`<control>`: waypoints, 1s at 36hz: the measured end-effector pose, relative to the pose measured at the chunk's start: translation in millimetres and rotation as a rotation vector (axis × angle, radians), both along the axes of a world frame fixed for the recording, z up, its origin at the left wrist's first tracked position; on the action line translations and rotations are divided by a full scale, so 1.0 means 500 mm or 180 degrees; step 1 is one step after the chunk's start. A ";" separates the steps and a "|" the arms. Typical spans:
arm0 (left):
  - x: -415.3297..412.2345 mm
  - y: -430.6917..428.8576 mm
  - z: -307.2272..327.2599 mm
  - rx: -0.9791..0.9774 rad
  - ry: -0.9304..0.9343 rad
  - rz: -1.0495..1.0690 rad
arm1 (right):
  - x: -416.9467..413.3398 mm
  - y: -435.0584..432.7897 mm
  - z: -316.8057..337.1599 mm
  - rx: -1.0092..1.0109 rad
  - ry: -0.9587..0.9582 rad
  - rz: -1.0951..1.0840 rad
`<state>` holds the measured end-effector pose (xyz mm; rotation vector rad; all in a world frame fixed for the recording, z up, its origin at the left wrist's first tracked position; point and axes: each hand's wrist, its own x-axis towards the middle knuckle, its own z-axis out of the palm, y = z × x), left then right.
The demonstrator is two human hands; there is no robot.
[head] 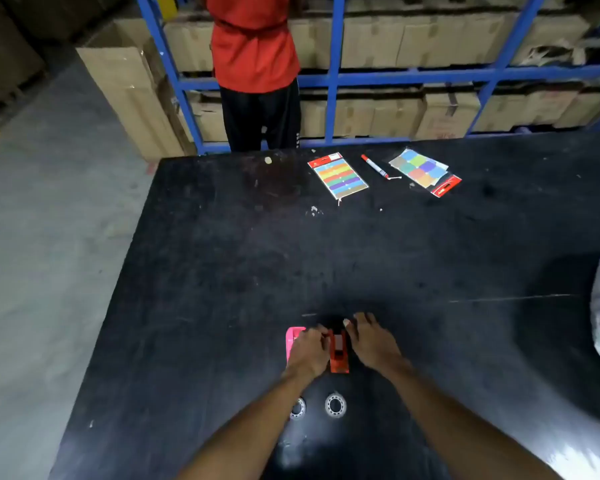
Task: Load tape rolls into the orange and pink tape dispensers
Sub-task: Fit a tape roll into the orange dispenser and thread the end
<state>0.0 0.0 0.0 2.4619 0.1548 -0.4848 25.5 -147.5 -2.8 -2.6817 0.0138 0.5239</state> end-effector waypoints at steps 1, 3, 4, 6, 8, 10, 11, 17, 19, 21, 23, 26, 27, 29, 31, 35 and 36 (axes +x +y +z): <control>0.001 -0.008 -0.015 -0.0057 0.0075 0.0065 | -0.005 0.000 -0.015 0.0024 0.0096 -0.0039; -0.004 -0.020 -0.022 -0.0103 0.0149 0.0205 | -0.016 0.005 -0.033 0.0046 0.0241 -0.0013; -0.005 -0.026 -0.021 -0.0052 0.0253 0.0232 | -0.021 0.007 -0.041 0.0048 0.0390 0.0025; -0.005 -0.035 -0.035 -0.0042 0.0373 0.0262 | -0.025 0.014 -0.061 0.0101 0.0512 0.0013; 0.000 -0.040 -0.047 -0.0113 0.0506 0.0330 | -0.023 0.019 -0.071 0.0215 0.0560 -0.0108; 0.000 -0.044 -0.056 -0.0265 0.0740 0.0343 | -0.023 0.025 -0.080 0.0264 0.0598 -0.0163; -0.002 -0.047 -0.059 -0.0365 0.0858 0.0354 | -0.026 0.025 -0.083 0.0305 0.0601 -0.0203; -0.011 -0.046 -0.062 -0.0917 0.0945 0.0547 | -0.036 0.023 -0.082 0.0825 0.0471 -0.0472; -0.013 -0.044 -0.054 -0.1087 0.0933 0.0530 | -0.038 0.019 -0.074 0.0947 0.0488 -0.0542; -0.017 -0.038 -0.045 -0.1234 0.0946 0.0548 | -0.042 0.012 -0.063 0.1026 0.0509 -0.0552; -0.020 -0.030 -0.037 -0.1340 0.0926 0.0578 | -0.047 0.005 -0.050 0.1088 0.0486 -0.0524; -0.023 -0.018 -0.023 -0.1477 0.0809 0.0578 | -0.057 -0.004 -0.029 0.1292 0.0448 -0.0462; -0.024 -0.015 -0.018 -0.1542 0.0774 0.0571 | -0.059 -0.006 -0.023 0.1365 0.0439 -0.0455; -0.027 -0.012 -0.007 -0.1641 0.0744 0.0528 | -0.066 -0.010 -0.013 0.1474 0.0406 -0.0439; -0.027 -0.010 0.000 -0.1764 0.0757 0.0493 | -0.070 -0.014 -0.005 0.1509 0.0344 -0.0386; -0.035 -0.014 0.014 -0.2006 0.0739 0.0468 | -0.080 -0.022 0.013 0.1514 0.0260 -0.0292; -0.037 -0.015 0.016 -0.2066 0.0729 0.0469 | -0.081 -0.023 0.016 0.1513 0.0243 -0.0300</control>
